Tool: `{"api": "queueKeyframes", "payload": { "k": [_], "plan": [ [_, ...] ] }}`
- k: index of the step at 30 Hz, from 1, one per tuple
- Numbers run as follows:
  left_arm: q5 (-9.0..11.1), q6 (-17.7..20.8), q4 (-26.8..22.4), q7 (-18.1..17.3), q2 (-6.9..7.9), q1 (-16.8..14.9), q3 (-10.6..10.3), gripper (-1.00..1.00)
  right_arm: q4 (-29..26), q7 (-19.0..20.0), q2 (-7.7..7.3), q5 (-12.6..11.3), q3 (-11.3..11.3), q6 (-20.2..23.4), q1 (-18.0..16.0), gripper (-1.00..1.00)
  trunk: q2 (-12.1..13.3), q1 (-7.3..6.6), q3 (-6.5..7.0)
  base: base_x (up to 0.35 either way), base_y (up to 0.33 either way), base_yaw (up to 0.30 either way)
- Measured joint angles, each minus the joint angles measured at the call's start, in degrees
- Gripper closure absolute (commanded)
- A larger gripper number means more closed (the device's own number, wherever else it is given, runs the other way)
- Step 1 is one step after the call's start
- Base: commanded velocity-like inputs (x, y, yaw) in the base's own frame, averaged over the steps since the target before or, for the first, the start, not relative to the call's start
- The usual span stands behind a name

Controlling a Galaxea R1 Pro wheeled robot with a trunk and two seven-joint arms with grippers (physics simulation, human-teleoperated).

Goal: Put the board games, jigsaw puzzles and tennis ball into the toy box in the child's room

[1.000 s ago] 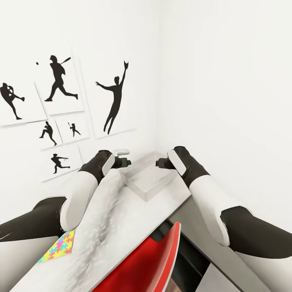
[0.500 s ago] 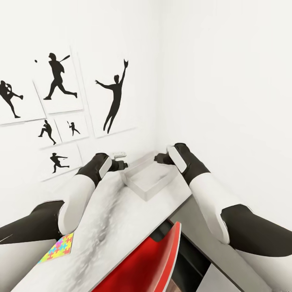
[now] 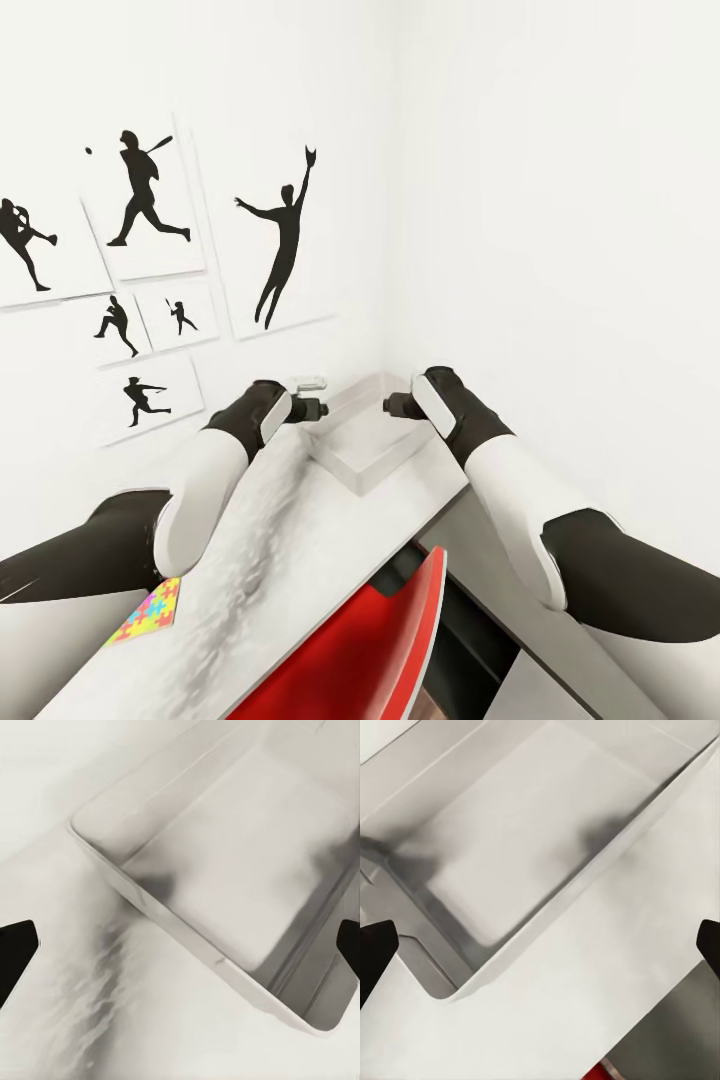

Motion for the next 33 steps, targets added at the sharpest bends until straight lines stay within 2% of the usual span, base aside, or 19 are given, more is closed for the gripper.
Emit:
{"api": "queueKeyframes", "payload": {
  "k": [18, 23, 24, 26, 28, 30, 33],
  "plan": [
    [-0.4, -0.1, 0.1, 0.5, 0.07, 0.0, 0.2, -1.00, 0.1, -0.3, 0.00, -0.2, -0.2, 0.2, 0.0, -1.00, 0.0, 0.00, 0.00, 0.000, 0.000, 0.000],
    [-0.5, 0.2, 0.1, 0.7, 0.11, 0.0, 1.7, -1.00, 0.1, -0.3, 0.00, -0.2, -0.3, 0.1, 0.0, -1.00, 0.0, 0.00, 0.00, 0.000, 0.000, 0.000],
    [-0.6, 0.2, 0.1, 0.8, 0.10, 0.0, 4.8, -1.00, 0.1, -0.3, 0.00, -0.3, -0.3, 0.1, 0.0, -1.00, 0.0, 0.00, 0.00, 0.000, 0.000, 0.000],
    [-0.7, 0.7, 0.1, 1.3, 0.08, 0.0, 8.6, -1.00, 0.1, -0.3, 0.00, -0.8, -0.3, 0.1, 0.0, -1.00, 0.0, 0.00, 0.00, 0.000, 0.000, 0.000],
    [-0.7, 1.2, 0.1, 2.0, 0.07, 0.0, 10.6, -1.00, 0.1, -0.4, 0.00, -1.0, -0.3, 0.1, 0.0, -1.00, 0.0, 0.00, 0.00, 0.000, 0.000, 0.000],
    [-0.7, 1.6, 0.1, 2.7, 0.07, 0.0, 11.8, -1.00, 0.1, -0.4, 0.00, -1.2, -0.3, 0.0, 0.0, -1.00, 0.0, 0.00, 0.00, 0.000, 0.000, 0.000],
    [-0.6, 1.8, 0.1, 3.1, 0.06, 0.0, 12.6, -1.00, 0.1, -0.4, 0.00, -1.3, -0.3, 0.0, 0.0, -1.00, 0.0, 0.00, 0.00, 0.000, 0.000, 0.000]
  ]
}}
